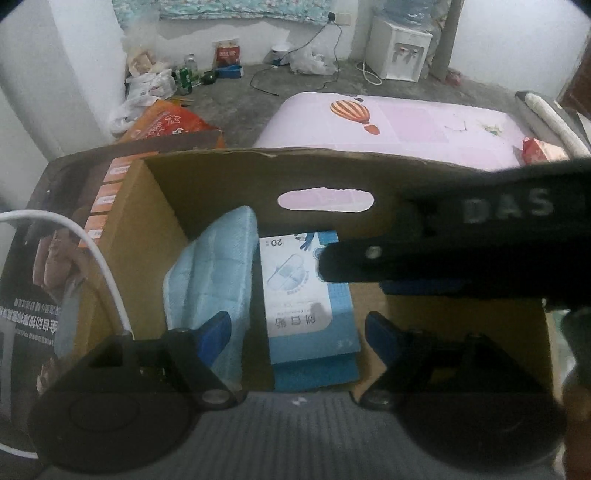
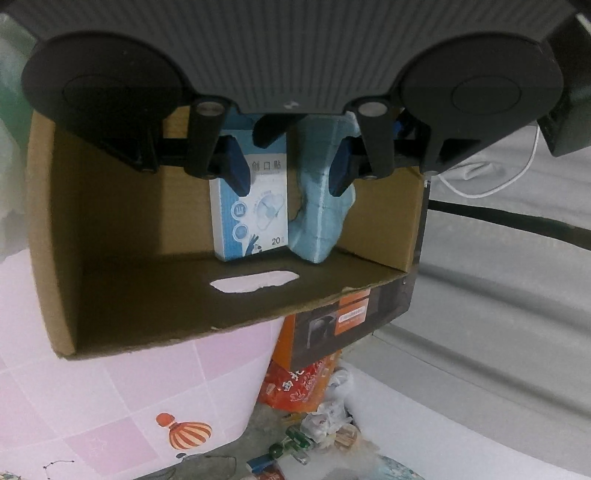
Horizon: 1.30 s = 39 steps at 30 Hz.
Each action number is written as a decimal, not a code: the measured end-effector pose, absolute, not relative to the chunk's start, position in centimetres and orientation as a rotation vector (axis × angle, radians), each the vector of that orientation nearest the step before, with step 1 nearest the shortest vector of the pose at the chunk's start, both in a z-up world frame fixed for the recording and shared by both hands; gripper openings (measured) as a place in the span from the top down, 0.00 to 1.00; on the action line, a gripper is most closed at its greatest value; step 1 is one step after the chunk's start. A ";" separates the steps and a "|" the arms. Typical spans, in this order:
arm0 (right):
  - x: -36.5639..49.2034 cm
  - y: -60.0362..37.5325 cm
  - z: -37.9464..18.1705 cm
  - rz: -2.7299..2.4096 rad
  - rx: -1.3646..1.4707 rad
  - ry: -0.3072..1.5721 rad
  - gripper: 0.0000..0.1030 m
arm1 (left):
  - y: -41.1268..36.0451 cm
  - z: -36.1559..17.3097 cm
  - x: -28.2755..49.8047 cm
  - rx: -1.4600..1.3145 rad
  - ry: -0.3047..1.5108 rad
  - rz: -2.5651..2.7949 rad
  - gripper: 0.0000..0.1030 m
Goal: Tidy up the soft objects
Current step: 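Carry the blue-and-white box into the cardboard box and open both grippers, then grasp the white cotton swab bag with both grippers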
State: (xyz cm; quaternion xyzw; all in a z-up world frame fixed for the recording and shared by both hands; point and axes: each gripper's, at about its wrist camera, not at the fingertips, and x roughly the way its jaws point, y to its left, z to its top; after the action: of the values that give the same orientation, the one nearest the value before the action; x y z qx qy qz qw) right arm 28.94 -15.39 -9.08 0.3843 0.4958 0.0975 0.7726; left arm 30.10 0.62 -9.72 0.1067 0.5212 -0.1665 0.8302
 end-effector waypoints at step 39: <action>-5.5 -41.5 -15.0 0.070 1.033 1.117 0.12 | -21.1 -10.2 0.4 0.253 1.346 -0.598 0.22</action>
State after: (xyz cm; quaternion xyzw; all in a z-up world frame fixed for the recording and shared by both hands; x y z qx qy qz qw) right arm -5.50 -41.49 -14.98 0.4680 0.5059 0.0318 0.7239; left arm 0.41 -21.14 -10.20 0.1151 0.6120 -0.2719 0.7337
